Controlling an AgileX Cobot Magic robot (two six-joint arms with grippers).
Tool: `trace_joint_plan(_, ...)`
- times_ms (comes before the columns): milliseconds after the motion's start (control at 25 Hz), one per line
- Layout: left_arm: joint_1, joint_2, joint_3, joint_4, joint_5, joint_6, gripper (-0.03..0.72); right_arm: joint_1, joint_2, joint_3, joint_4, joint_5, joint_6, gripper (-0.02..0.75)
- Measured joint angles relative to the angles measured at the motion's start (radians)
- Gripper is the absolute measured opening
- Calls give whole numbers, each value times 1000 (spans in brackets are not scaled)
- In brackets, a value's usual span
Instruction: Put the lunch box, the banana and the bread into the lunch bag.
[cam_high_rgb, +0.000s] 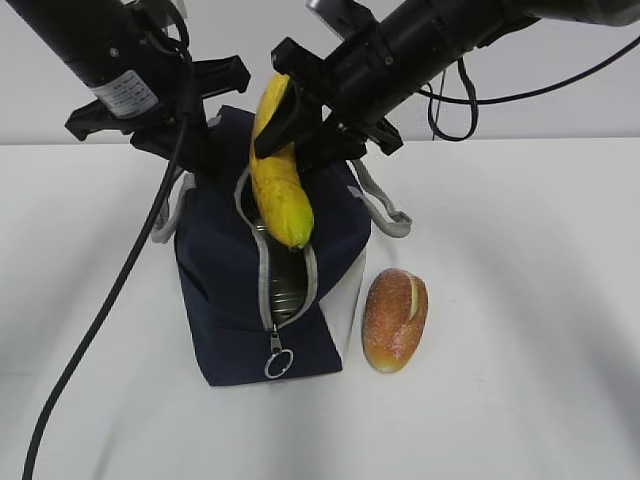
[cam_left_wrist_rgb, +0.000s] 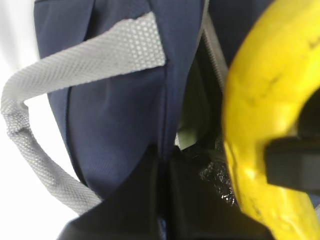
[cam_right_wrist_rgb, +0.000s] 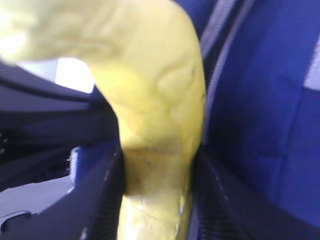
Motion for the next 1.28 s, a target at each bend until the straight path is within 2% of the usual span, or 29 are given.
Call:
trace_joint_plan(360,0,0,0,0,0,0,0,0,41,0,-114,-11,74,318)
trace_joint_plan(1000,0,0,0,0,0,0,0,7,73,0,-115,-18,93,325)
trace_joint_plan(1120,0,0,0,0,0,0,0,7,77,0,-105,-16,95,382)
trace_joint_plan(1280,0,0,0,-1,0,0,0,8,77,0,-70,-14,88,523)
